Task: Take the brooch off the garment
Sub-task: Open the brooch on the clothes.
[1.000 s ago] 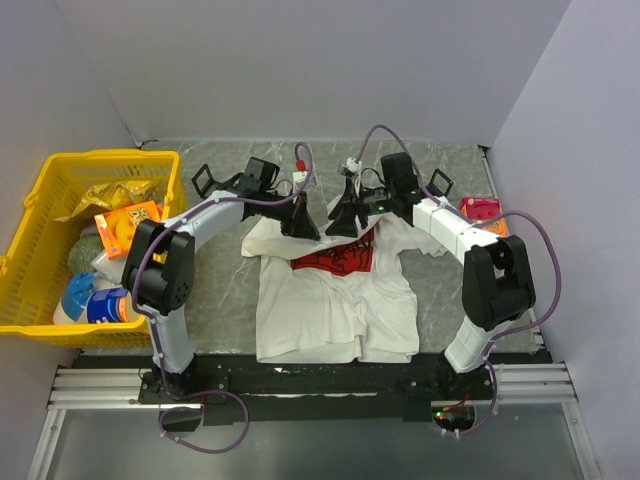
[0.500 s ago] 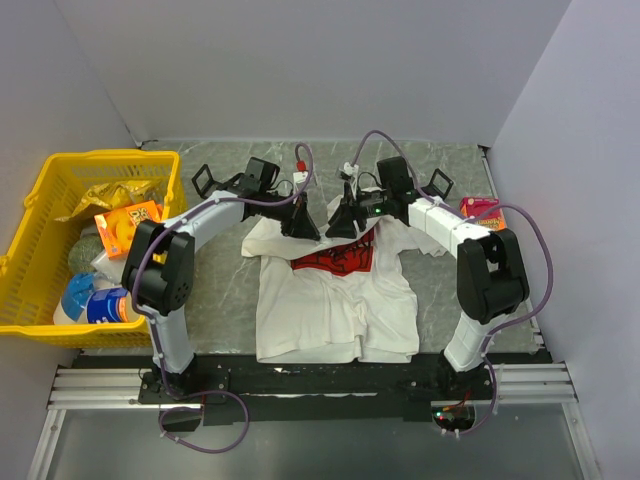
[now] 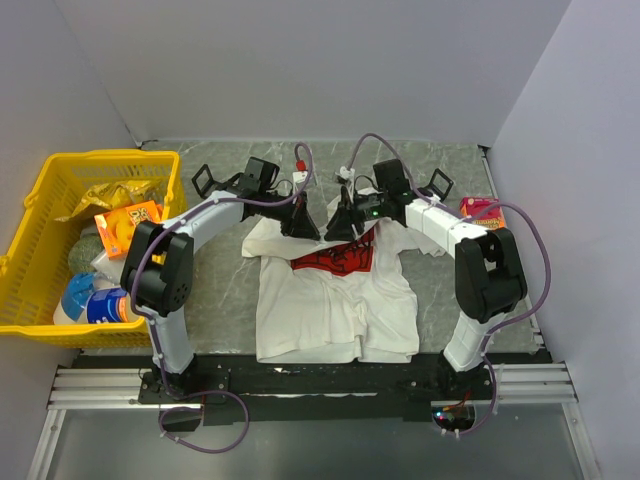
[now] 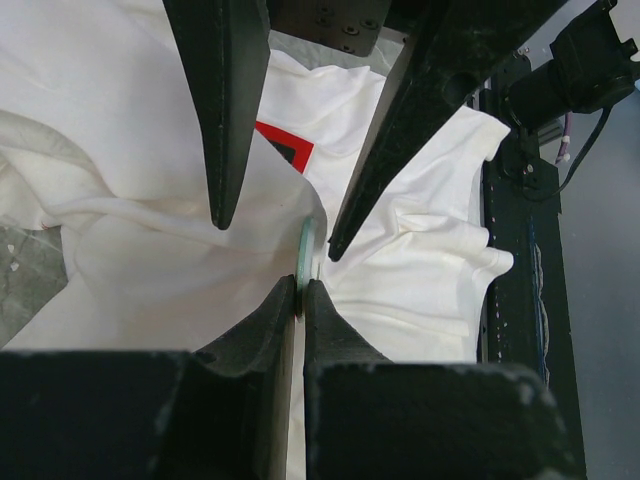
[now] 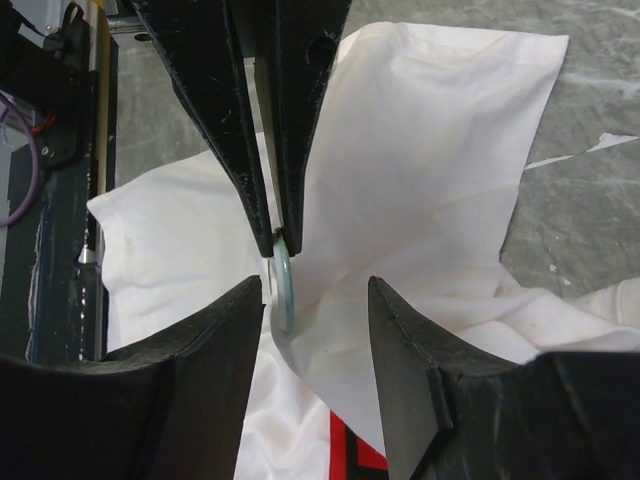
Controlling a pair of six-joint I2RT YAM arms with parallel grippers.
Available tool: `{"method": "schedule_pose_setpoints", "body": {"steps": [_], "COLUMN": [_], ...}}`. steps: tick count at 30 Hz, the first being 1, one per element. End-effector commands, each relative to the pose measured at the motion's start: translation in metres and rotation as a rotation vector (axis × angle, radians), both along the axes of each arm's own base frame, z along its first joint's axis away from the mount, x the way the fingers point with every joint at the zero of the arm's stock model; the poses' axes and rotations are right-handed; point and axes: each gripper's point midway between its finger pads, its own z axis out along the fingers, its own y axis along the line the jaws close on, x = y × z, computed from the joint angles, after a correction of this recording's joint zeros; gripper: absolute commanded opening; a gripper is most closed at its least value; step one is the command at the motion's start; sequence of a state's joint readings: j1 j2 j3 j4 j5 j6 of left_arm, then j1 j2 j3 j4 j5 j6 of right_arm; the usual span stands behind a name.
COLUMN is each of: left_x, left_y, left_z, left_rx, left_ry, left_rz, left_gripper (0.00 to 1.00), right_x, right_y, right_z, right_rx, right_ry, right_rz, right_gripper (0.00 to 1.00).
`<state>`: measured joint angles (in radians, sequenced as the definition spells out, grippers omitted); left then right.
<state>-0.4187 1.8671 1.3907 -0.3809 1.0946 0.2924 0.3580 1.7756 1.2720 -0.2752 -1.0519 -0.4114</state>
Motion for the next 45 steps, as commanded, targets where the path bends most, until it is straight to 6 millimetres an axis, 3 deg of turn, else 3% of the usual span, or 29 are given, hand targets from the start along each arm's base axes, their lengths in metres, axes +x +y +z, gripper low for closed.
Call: {"method": "schedule_pose_setpoints", "body": {"steps": [1, 8, 18, 25, 28, 40, 45], "left_x": [-0.009, -0.009, -0.008, -0.004, -0.001, 0.032, 0.036], "left_y": [-0.004, -0.004, -0.004, -0.004, -0.002, 0.007, 0.007], "left_z": [0.027, 0.027, 0.025, 0.022, 0.023, 0.02, 0.021], "left_rx": [-0.065, -0.064, -0.056, -0.045, -0.031, 0.045, 0.069], "left_ry": [-0.059, -0.061, -0.06, -0.069, -0.092, -0.199, -0.235], "left_rz": [-0.049, -0.049, -0.041, -0.025, -0.007, 0.201, 0.235], "left_gripper": [0.01, 0.01, 0.01, 0.5, 0.6, 0.76, 0.8], "right_x": [0.002, -0.001, -0.001, 0.002, 0.005, 0.05, 0.062], "right_y": [0.009, 0.013, 0.013, 0.011, 0.01, -0.007, -0.015], "right_z": [0.009, 0.007, 0.006, 0.007, 0.006, 0.017, 0.011], "right_rx": [0.014, 0.006, -0.005, -0.019, -0.031, -0.126, -0.165], "right_ry": [-0.033, -0.037, -0.044, -0.07, -0.08, -0.207, -0.22], "right_rz": [0.035, 0.052, 0.051, 0.039, 0.023, -0.223, -0.299], "right_gripper": [0.53, 0.37, 0.01, 0.0, 0.0, 0.0, 0.0]}}
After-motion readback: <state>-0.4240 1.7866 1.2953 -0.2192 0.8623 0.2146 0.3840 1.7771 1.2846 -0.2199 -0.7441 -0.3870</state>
